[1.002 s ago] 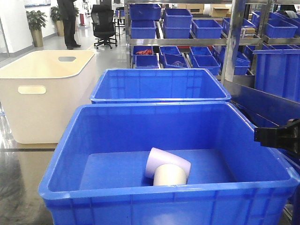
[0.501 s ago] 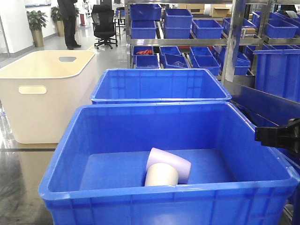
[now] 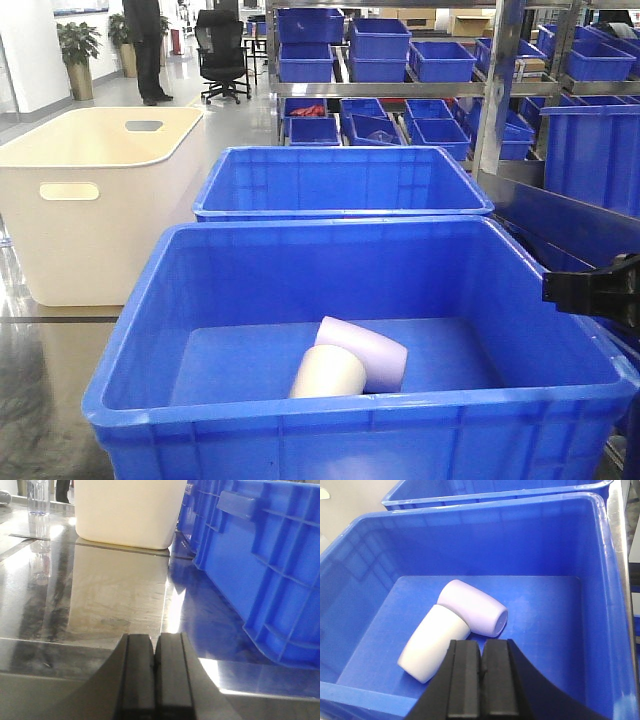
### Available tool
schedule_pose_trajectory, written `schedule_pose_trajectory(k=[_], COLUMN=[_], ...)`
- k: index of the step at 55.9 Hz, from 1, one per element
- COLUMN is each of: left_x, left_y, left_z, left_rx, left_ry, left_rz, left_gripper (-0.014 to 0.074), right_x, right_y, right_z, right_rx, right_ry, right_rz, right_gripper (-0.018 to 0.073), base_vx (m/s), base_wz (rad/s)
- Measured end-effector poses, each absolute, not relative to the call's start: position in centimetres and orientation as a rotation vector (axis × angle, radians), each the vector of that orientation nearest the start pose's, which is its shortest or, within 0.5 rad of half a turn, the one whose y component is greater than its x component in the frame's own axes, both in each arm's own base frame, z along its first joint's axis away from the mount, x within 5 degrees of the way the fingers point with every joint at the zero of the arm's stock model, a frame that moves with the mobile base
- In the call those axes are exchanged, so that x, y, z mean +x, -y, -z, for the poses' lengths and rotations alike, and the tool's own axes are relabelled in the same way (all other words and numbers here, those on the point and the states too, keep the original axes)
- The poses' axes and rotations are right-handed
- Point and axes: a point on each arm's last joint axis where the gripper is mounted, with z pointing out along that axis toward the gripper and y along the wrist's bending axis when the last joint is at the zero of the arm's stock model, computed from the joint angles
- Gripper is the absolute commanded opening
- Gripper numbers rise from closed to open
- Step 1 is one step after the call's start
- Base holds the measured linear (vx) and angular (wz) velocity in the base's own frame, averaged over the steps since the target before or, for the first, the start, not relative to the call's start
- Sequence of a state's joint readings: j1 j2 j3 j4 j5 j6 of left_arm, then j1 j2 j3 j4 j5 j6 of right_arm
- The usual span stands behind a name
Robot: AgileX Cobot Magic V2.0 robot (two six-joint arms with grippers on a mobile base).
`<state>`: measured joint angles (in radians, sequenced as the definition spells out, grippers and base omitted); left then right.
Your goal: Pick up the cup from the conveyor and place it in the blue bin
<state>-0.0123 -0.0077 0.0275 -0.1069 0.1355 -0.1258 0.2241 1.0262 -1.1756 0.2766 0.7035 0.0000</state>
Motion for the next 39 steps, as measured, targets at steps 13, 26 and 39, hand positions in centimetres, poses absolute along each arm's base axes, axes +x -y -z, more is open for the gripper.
schedule_pose_trajectory(k=[13,26,39], left_x=[5.7,5.7,5.7], left_y=[0.2,0.2,0.2], left_z=[-19.2,-19.2,-19.2], left_rx=[-0.169,-0.169,-0.171], left_ry=[-1.633,-1.633,-1.634], left_rz=[0.199,0.199,0.200], left_gripper=[-0.0007,-0.0007,-0.0007], right_x=[19.7,19.1,11.4], right_y=[-6.1,-5.6,-4.1], right_z=[-42.6,-42.9,-41.7], right_rx=[-0.125,-0.158,-0.171], right_ry=[-2.037,-2.015,-1.829], right_rz=[-0.455,-0.379,-0.413], right_gripper=[-0.0013,-0.0009,-0.0009], base_vx=[0.00,0.00,0.00], base_wz=[0.00,0.00,0.00])
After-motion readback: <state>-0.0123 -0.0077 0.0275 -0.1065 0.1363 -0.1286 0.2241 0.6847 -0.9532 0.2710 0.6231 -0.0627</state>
